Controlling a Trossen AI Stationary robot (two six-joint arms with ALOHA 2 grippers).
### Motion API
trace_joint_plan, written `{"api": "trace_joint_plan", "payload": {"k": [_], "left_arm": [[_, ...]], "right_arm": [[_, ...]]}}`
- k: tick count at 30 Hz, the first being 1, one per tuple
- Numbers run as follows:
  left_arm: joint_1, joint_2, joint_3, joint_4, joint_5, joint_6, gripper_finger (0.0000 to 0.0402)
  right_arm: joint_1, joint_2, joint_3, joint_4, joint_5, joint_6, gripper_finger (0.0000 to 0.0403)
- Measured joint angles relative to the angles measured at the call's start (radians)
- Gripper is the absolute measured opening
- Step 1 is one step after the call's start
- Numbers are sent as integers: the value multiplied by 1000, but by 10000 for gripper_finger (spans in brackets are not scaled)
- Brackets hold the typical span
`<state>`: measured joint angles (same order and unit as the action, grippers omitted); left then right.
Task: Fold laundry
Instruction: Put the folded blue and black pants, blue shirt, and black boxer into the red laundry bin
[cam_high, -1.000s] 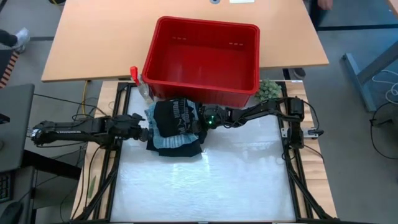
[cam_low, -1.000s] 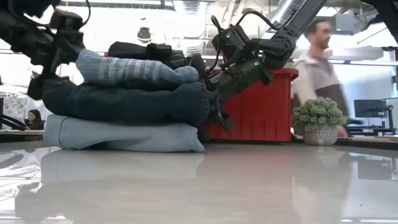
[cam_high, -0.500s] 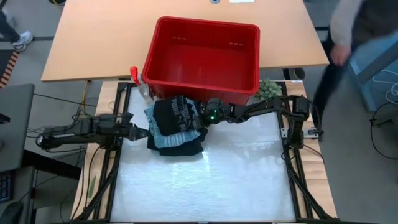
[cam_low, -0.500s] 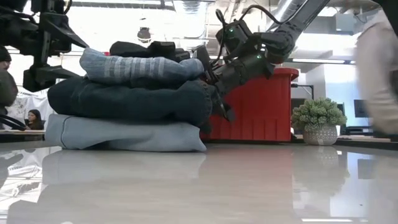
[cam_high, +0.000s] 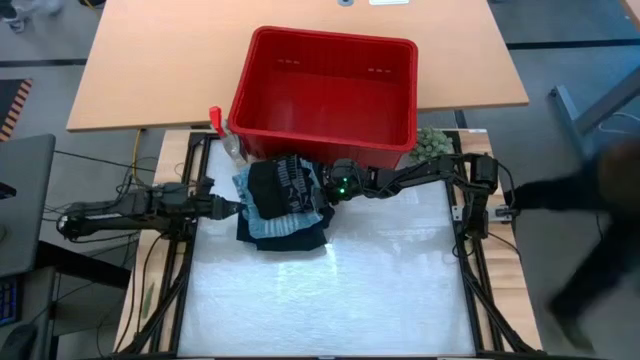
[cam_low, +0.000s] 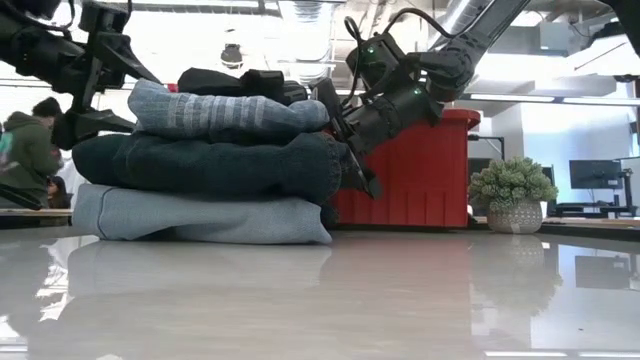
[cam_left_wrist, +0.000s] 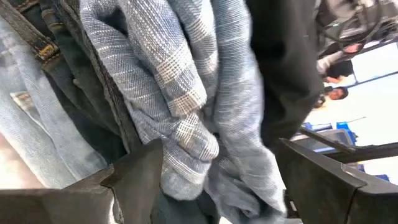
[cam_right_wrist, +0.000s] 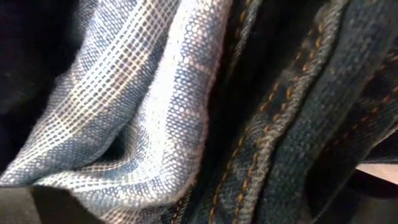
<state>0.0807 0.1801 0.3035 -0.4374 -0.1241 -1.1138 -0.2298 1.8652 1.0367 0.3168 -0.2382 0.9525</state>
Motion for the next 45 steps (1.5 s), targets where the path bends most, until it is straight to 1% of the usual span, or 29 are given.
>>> {"api": "trace_joint_plan", "payload": {"k": [7, 13, 18, 25, 28, 30, 33, 35, 39, 41, 43, 45], "left_arm": [[0, 127, 0, 70, -29, 35, 295], [1, 259, 0, 74, -46, 37, 295], [1, 344, 0, 118, -47, 43, 295], [1, 372, 0, 138, -44, 48, 295], [1, 371, 0, 138, -40, 48, 295], [1, 371, 0, 138, -36, 48, 295], [1, 369, 0, 137, -18, 49, 295], [1, 360, 1, 126, -2, 54, 295], [1, 339, 52, -29, 19, 57, 295], [1, 334, 87, -103, 23, 68, 295], [1, 334, 120, -158, 33, 69, 295], [-1, 334, 140, -175, 83, 61, 295]], "right_arm": [[1, 0, 0, -5, 2, -1, 352], [-10, -2, 0, -28, -12, -12, 352], [-16, -44, 0, -81, -22, -43, 352], [-16, -160, 0, -255, 50, -120, 352], [-16, -211, 0, -345, 58, -142, 352], [-16, -247, -18, -359, 58, -146, 352], [-15, -311, -97, -302, 60, -108, 352], [-15, -342, -175, -211, 60, -51, 352], [17, -364, -321, 19, 73, 58, 352], [47, -364, -362, 93, 103, 94, 352], [81, -355, -374, 98, 160, 126, 352], [119, -333, -382, 100, 217, 153, 352]]}}
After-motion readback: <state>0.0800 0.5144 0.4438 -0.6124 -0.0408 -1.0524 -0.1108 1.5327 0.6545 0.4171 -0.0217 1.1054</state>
